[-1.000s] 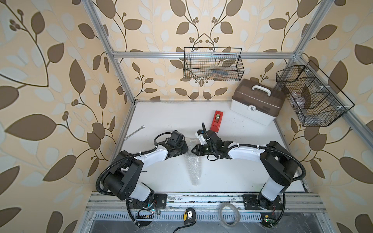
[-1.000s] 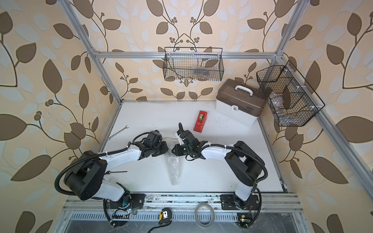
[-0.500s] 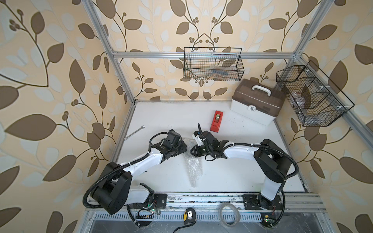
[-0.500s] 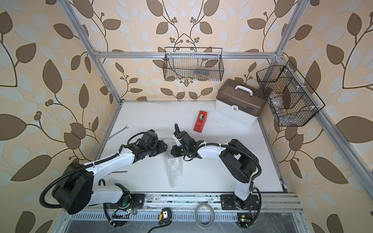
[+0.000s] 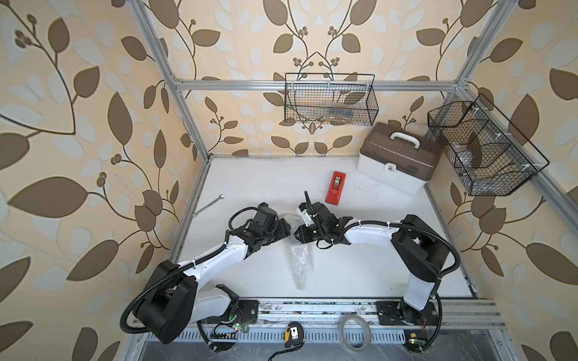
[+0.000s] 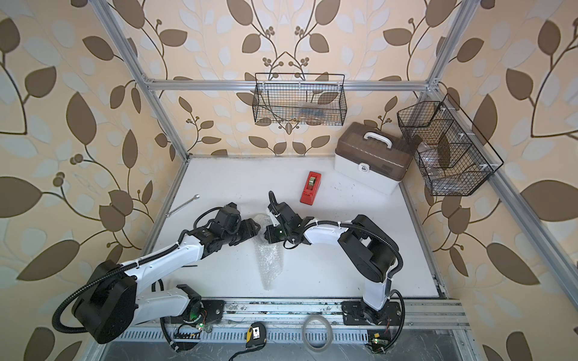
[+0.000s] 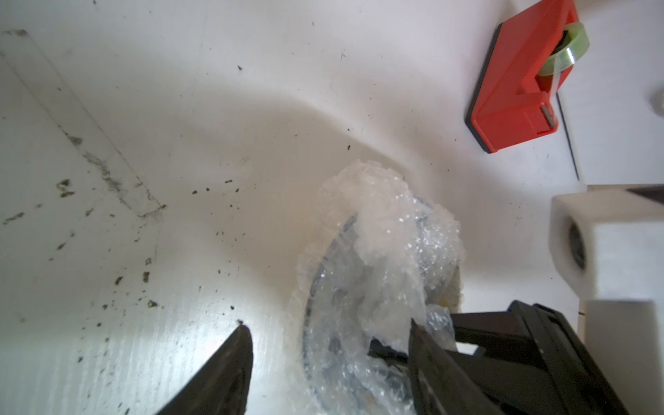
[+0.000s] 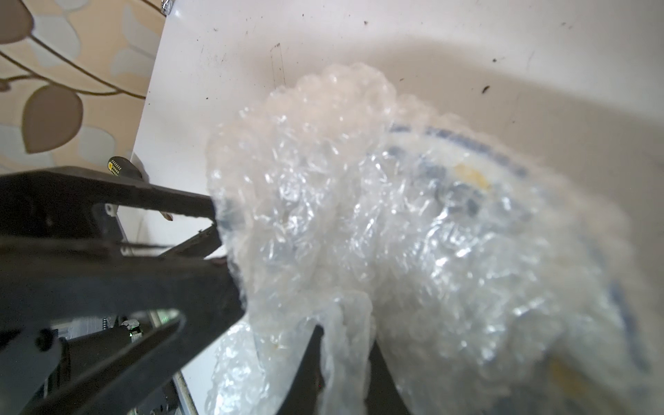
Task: Wrap bowls in bubble wrap
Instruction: Wrap the bowl in bubble wrap.
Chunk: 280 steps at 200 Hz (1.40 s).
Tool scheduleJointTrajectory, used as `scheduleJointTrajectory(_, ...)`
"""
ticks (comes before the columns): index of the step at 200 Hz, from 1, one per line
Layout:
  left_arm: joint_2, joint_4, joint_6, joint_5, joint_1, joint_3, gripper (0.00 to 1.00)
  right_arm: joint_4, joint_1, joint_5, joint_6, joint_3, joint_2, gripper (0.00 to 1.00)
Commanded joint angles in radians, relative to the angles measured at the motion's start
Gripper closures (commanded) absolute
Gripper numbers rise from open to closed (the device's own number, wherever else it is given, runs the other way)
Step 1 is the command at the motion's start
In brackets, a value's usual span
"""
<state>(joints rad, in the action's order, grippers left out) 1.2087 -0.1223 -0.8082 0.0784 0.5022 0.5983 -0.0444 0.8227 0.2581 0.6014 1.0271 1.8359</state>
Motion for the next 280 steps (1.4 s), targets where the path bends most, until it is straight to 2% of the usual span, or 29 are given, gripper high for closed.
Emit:
scheduleJointTrajectory(1,-0.047,0.039,-0.003,-0.01,-0.008,-0.014,0.27,0.052,0.012,-0.014,-0.008,0.015,0.035,0.84)
scheduleJointTrajectory(26,-0.03,0.076,-0.007,-0.029,-0.01,-0.023,0.21,0.055,0.012,-0.013,-0.01,0.015,0.036,0.84)
scheduleJointTrajectory(61,0.084,0.086,0.029,-0.038,-0.013,0.044,0.21,0.052,0.015,-0.012,-0.009,0.01,0.037,0.84)
scheduleJointTrajectory(133,0.21,0.16,0.044,-0.003,-0.06,0.067,0.3,0.041,0.015,-0.006,-0.001,0.001,0.042,0.84)
scheduleJointTrajectory(184,0.287,0.293,0.002,0.107,-0.063,-0.003,0.47,0.033,0.013,-0.012,0.003,0.002,0.047,0.85)
scheduleJointTrajectory(212,0.311,0.377,-0.03,0.144,-0.059,-0.059,0.53,0.026,0.012,-0.023,0.006,-0.001,0.052,0.85)
scheduleJointTrajectory(245,0.339,0.392,-0.036,0.146,-0.057,-0.08,0.74,0.02,0.013,-0.03,0.009,-0.013,0.05,0.85)
scheduleJointTrajectory(280,0.359,0.374,-0.028,0.143,-0.057,-0.063,0.92,0.025,0.012,-0.043,0.008,-0.021,0.037,0.82)
